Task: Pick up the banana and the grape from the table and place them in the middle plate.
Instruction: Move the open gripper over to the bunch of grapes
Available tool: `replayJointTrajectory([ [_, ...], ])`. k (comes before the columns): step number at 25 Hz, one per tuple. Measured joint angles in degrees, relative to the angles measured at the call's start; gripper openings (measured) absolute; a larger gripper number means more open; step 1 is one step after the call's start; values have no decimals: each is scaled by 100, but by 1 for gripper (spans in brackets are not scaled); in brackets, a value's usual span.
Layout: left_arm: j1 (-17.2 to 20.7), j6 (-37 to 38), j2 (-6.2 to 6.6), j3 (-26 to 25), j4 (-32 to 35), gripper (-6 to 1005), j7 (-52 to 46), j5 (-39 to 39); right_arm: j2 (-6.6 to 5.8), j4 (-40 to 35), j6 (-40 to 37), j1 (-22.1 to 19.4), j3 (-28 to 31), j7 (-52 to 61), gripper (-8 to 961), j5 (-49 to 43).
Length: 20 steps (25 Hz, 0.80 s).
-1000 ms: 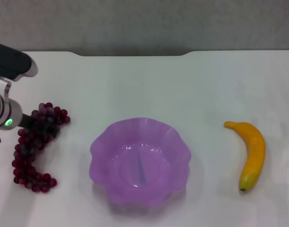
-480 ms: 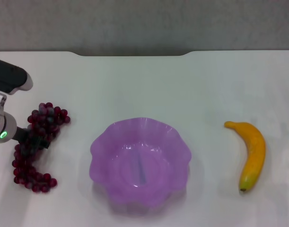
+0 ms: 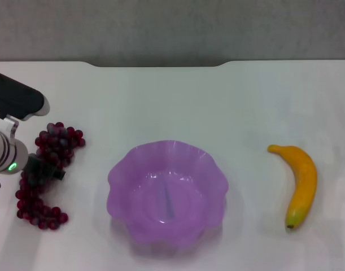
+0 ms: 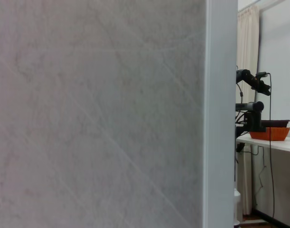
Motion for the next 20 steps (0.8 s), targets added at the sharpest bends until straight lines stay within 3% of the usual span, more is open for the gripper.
replayJointTrajectory([
  [15, -99, 30, 3, 8, 69, 842, -90, -1, 7, -36, -34, -29, -8, 146, 908, -8],
  [20, -99, 10, 3, 8, 49, 783, -95, -1, 5, -36, -34, -29, -14, 148, 908, -9],
])
